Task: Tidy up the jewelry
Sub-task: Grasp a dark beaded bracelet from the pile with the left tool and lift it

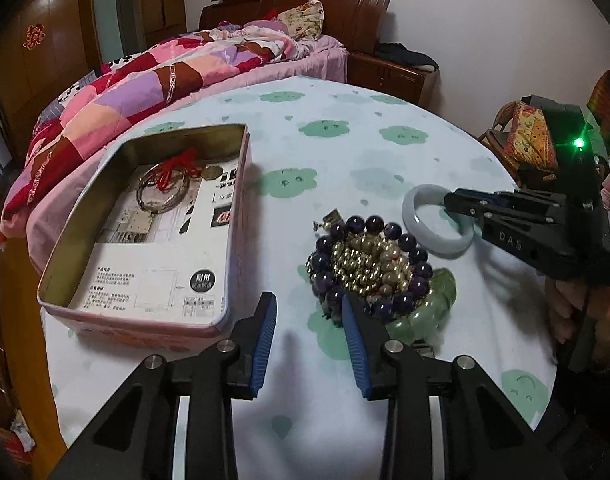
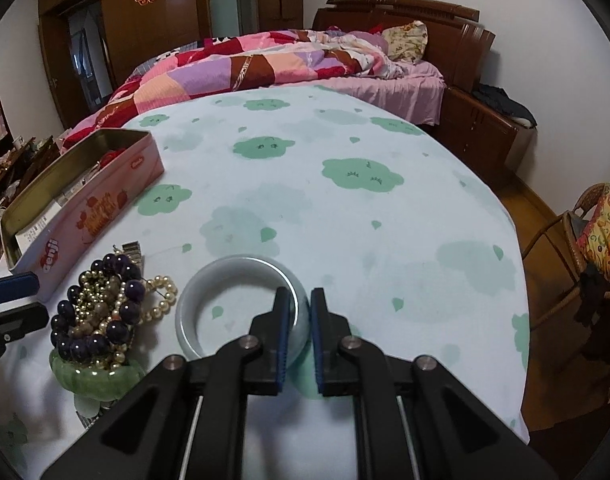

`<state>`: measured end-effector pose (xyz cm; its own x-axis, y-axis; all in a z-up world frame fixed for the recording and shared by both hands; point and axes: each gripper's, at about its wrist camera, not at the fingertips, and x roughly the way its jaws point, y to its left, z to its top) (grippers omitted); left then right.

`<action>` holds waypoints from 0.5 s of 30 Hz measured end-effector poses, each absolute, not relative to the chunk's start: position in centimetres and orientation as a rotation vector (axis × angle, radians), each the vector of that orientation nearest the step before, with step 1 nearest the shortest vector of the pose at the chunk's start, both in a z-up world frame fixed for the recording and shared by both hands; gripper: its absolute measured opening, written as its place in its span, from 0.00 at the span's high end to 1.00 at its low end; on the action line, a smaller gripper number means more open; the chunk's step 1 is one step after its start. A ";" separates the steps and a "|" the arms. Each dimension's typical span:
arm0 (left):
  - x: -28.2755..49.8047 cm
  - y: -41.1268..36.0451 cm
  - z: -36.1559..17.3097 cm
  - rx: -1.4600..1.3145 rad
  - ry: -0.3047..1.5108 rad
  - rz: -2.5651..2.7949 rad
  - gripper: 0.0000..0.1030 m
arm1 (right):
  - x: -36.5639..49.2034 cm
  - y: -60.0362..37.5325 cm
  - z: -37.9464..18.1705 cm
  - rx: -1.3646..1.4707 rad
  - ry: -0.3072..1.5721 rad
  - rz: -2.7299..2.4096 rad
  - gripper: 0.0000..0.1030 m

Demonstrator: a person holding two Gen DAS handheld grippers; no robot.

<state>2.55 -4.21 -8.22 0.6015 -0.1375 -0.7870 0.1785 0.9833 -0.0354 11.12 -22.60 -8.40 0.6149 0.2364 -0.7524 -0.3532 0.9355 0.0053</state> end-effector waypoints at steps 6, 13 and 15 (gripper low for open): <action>4.0 -5.9 -7.0 0.095 0.867 -0.227 0.66 | 11.2 -23.0 -8.4 -0.124 0.832 0.316 0.88; 7.4 -7.7 -8.4 0.137 0.912 -0.255 0.66 | 11.4 -23.0 -8.4 -0.122 0.832 0.320 0.88; 7.8 -8.2 -8.6 0.166 0.919 -0.263 0.66 | 11.4 -23.0 -8.4 -0.122 0.829 0.321 0.88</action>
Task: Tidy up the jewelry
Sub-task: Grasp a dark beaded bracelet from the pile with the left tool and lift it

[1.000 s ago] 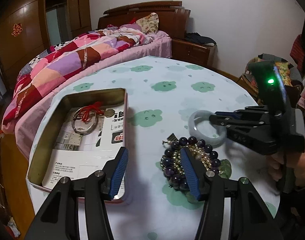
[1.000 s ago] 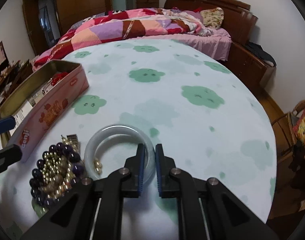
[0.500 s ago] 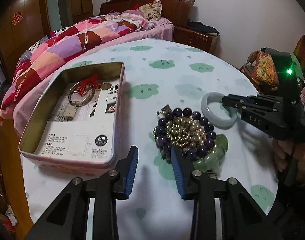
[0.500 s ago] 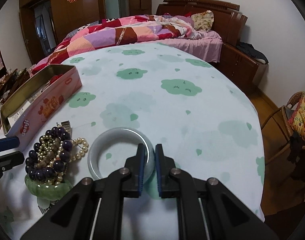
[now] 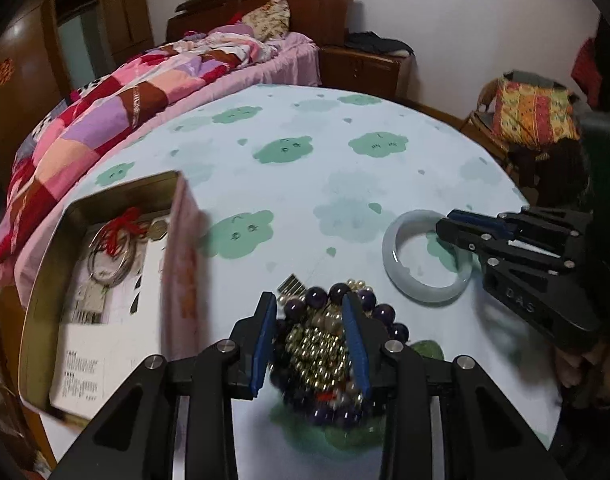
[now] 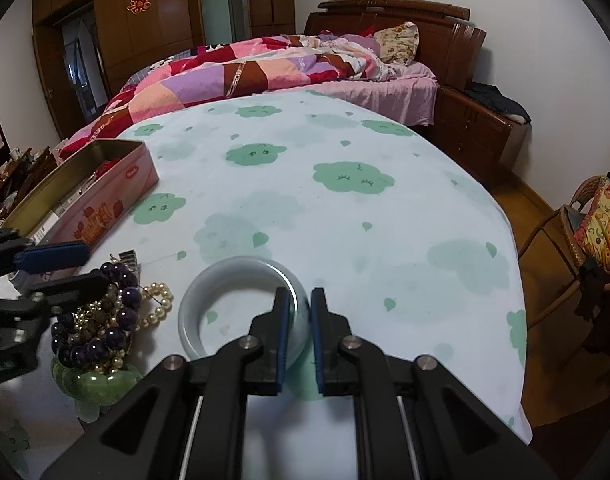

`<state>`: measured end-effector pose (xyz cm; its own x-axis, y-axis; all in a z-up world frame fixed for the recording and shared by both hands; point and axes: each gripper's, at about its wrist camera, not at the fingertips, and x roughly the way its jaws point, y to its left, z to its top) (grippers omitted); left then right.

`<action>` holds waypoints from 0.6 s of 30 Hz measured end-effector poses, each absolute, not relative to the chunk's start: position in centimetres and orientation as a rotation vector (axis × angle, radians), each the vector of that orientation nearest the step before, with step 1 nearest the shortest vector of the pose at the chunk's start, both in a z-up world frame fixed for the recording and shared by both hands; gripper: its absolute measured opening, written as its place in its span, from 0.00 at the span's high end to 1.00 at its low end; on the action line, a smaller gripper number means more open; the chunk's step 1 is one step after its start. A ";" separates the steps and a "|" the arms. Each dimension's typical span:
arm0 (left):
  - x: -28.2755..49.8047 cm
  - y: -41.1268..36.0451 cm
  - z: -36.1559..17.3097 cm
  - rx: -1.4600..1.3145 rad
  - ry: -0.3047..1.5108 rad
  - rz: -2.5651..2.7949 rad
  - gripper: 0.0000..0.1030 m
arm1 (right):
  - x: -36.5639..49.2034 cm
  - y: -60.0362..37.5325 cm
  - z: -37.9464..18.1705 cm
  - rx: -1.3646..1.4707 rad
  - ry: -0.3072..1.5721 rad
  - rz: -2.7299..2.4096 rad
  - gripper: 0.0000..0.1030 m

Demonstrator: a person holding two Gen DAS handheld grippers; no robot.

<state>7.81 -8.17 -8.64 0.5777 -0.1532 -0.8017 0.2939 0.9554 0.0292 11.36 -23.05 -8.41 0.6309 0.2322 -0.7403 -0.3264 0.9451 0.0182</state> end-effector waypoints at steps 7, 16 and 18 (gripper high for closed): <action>9.5 -8.0 -9.8 0.119 0.979 -0.319 0.66 | 11.2 -23.0 -8.4 -0.123 0.820 0.321 0.88; 9.0 -7.8 -9.7 0.119 0.983 -0.345 0.82 | 11.2 -23.0 -8.4 -0.127 0.821 0.318 0.88; 9.0 -7.8 -9.7 0.117 0.982 -0.349 0.82 | 11.2 -23.0 -8.4 -0.126 0.821 0.317 0.88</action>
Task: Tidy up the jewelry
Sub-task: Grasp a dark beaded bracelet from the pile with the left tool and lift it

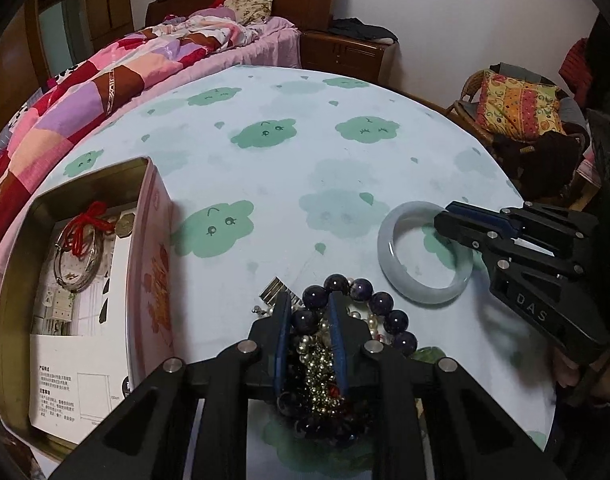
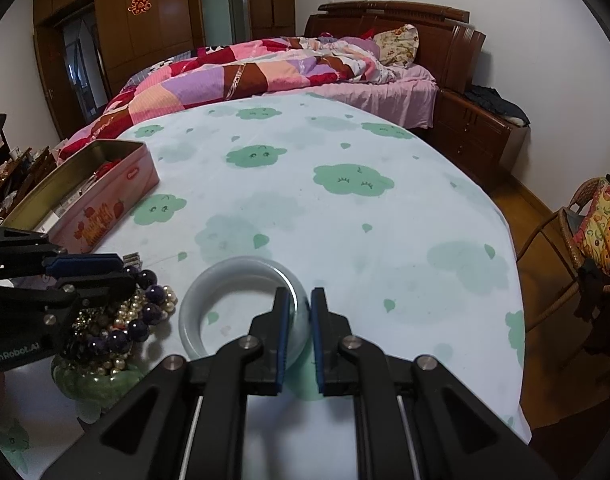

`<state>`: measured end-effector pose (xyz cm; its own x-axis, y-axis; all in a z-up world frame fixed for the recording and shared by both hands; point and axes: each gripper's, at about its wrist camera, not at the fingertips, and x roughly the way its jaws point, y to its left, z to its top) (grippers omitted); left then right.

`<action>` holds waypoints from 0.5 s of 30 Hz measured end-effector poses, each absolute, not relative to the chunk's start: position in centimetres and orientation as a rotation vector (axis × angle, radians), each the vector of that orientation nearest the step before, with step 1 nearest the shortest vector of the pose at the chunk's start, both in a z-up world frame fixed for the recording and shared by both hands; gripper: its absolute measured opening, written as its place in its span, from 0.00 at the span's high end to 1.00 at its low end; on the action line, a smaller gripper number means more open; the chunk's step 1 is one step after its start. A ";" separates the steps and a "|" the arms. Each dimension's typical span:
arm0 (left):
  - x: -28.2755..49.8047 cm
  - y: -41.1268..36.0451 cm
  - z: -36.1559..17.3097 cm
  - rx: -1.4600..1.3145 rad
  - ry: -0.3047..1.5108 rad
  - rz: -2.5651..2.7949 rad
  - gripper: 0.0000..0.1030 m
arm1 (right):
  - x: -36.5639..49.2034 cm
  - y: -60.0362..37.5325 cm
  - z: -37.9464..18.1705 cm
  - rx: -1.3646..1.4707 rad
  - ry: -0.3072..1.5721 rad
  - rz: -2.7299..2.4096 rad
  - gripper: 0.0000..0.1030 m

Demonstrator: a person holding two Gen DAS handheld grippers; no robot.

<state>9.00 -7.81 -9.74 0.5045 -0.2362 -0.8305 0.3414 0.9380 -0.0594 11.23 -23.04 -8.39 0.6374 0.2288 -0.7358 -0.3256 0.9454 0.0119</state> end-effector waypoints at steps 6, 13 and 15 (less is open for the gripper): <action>9.1 -8.6 -10.0 0.177 0.962 -0.331 0.81 | 11.1 -23.0 -8.4 -0.128 0.821 0.317 0.88; 9.2 -7.7 -9.0 0.123 0.971 -0.354 0.88 | 11.0 -23.1 -8.3 -0.123 0.809 0.317 0.88; 8.7 -7.3 -8.0 0.100 0.947 -0.364 0.88 | 10.9 -23.3 -8.1 -0.114 0.797 0.319 0.88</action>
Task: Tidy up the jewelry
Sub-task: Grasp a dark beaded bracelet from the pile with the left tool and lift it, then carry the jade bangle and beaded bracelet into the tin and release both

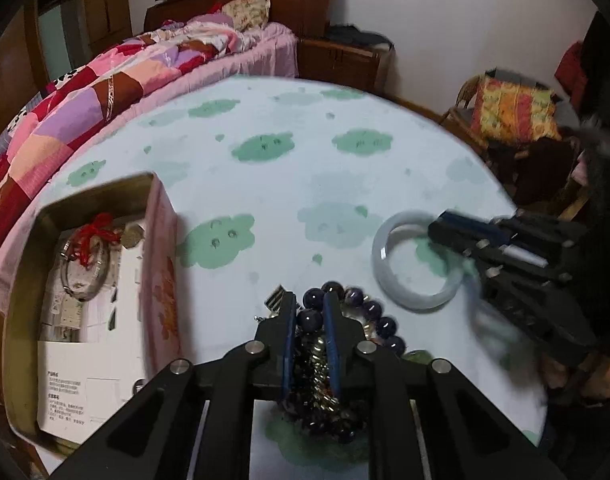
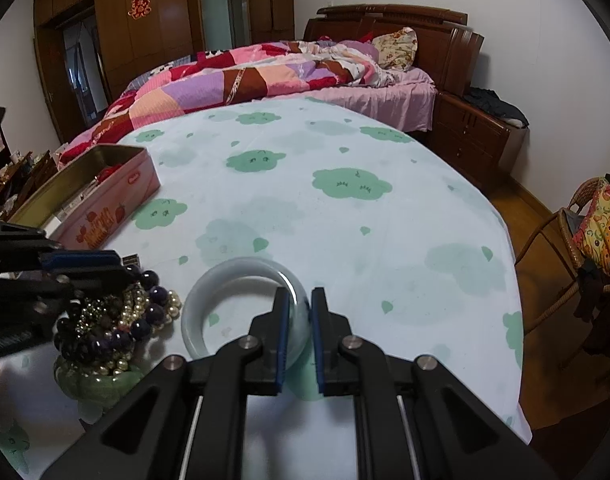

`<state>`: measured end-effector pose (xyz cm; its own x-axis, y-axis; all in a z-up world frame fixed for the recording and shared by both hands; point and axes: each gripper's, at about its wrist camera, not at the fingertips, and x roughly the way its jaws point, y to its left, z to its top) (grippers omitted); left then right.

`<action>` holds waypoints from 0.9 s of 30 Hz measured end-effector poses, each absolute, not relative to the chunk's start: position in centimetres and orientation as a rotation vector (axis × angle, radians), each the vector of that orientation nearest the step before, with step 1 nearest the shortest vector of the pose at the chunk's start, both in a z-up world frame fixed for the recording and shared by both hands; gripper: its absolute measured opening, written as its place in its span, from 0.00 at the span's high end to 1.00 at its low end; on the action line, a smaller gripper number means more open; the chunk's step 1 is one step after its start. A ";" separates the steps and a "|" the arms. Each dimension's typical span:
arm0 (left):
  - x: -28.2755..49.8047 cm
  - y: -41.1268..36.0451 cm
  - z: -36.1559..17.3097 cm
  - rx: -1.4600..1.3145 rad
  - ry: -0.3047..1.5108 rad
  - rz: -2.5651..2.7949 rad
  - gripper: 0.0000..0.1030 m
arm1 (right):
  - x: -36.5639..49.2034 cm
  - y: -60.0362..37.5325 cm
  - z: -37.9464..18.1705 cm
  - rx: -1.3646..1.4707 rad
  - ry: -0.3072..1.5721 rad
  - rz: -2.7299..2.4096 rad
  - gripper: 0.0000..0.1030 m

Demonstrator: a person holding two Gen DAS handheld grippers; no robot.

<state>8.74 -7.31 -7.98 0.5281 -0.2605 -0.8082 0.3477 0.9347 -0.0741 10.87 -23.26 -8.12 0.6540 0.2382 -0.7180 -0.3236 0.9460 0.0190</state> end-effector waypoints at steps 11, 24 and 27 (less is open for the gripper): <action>6.0 -5.8 -1.3 0.065 0.778 -0.381 0.88 | 10.0 -23.3 -6.9 -0.070 0.757 0.352 0.87; 5.8 -3.5 2.1 0.039 0.690 -0.362 0.88 | 8.9 -21.3 -1.9 -0.104 0.648 0.406 0.98; 6.0 -3.1 1.6 0.026 0.699 -0.355 0.88 | 9.6 -21.4 -2.2 -0.121 0.671 0.391 0.98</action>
